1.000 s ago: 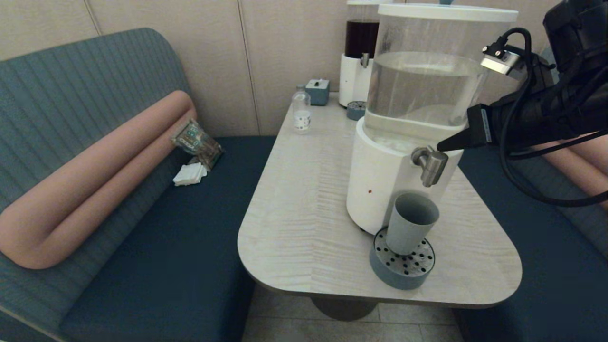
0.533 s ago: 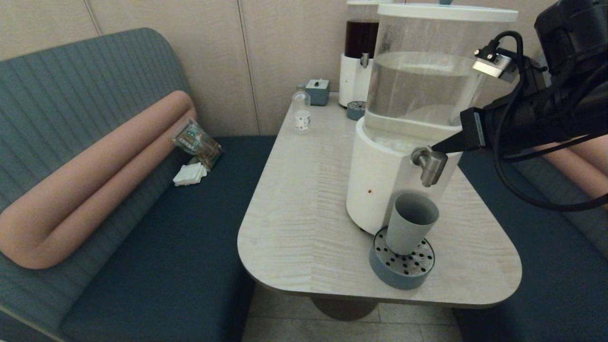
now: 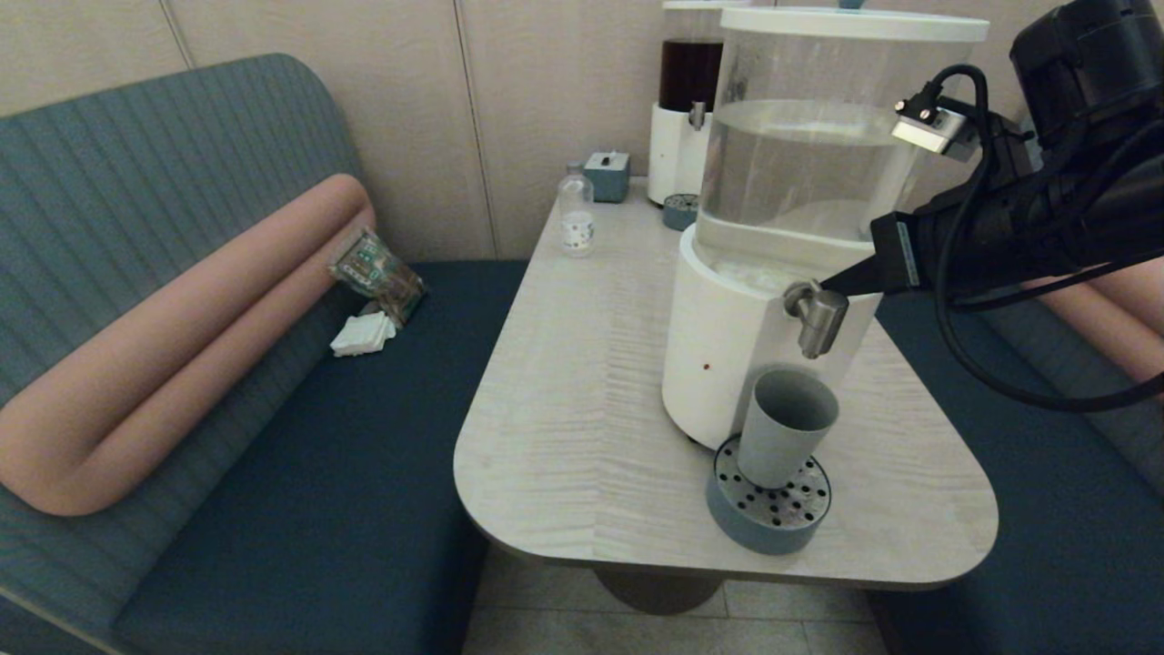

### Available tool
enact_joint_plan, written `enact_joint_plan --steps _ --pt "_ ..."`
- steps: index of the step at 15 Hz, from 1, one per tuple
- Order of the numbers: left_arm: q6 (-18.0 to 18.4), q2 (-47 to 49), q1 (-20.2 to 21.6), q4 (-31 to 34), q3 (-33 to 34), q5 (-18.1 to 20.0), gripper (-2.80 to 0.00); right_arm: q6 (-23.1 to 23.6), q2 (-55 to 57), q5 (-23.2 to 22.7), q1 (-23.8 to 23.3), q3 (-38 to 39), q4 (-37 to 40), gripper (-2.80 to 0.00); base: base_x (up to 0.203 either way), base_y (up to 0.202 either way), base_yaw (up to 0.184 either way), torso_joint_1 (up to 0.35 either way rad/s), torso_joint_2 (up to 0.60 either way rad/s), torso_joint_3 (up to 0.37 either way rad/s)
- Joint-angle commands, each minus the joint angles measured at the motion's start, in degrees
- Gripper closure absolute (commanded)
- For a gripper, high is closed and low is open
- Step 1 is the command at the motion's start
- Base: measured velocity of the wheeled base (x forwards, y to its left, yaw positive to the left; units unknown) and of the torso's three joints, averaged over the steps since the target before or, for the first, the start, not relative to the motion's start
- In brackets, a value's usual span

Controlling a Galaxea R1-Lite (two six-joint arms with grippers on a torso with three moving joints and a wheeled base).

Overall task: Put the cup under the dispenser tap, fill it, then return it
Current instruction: Turn on the faucet

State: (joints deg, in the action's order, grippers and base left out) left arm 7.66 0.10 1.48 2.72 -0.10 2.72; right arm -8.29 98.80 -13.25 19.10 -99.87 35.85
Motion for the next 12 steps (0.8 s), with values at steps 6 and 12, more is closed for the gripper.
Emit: enact_joint_plan --steps 6,12 --pt "0.08 0.08 0.02 0.01 0.01 0.01 0.0 1.79 1.46 -0.46 0.23 -0.15 -1.23 0.0 0.0 0.0 0.0 0.0 0.0 0.0" --pt "0.08 0.08 0.02 0.01 0.08 0.01 0.0 4.12 1.99 -0.99 0.5 0.05 -1.31 0.0 0.0 0.0 0.0 0.0 0.0 0.0"
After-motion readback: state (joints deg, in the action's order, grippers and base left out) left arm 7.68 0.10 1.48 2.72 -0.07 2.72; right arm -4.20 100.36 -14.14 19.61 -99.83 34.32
